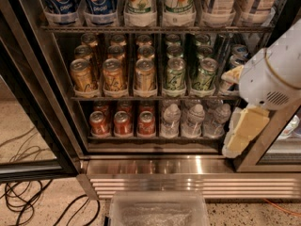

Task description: Pick coke can from bottom shelf of fridge

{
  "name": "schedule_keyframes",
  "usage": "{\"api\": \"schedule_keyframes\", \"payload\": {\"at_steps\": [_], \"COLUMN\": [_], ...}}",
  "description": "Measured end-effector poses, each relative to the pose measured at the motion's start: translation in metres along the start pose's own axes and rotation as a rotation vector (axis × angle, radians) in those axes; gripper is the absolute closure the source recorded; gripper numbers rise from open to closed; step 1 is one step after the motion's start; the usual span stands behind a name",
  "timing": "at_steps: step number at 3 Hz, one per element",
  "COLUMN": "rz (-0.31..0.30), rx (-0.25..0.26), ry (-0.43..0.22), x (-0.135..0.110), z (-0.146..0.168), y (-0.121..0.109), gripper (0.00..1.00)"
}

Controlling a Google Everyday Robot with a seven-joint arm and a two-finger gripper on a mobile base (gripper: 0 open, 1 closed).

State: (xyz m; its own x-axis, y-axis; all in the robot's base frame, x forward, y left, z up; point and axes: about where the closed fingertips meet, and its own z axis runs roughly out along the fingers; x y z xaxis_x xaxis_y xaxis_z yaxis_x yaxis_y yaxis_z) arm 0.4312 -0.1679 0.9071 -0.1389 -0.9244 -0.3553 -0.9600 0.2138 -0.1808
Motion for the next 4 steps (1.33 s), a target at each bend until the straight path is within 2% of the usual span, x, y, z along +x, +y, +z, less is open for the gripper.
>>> {"api": "schedule_keyframes", "payload": {"at_steps": [1, 2, 4], "rz": [0.008, 0.031, 0.023], "rx": [0.021, 0.045, 0.050], "ry": [-0.050, -0.059, 0.010], "x": [-0.009, -0.012, -0.004], "z": [0.037, 0.079, 0.157], "y": [0.014, 0.025, 0.039], "gripper": [0.00, 0.00, 0.00]}}
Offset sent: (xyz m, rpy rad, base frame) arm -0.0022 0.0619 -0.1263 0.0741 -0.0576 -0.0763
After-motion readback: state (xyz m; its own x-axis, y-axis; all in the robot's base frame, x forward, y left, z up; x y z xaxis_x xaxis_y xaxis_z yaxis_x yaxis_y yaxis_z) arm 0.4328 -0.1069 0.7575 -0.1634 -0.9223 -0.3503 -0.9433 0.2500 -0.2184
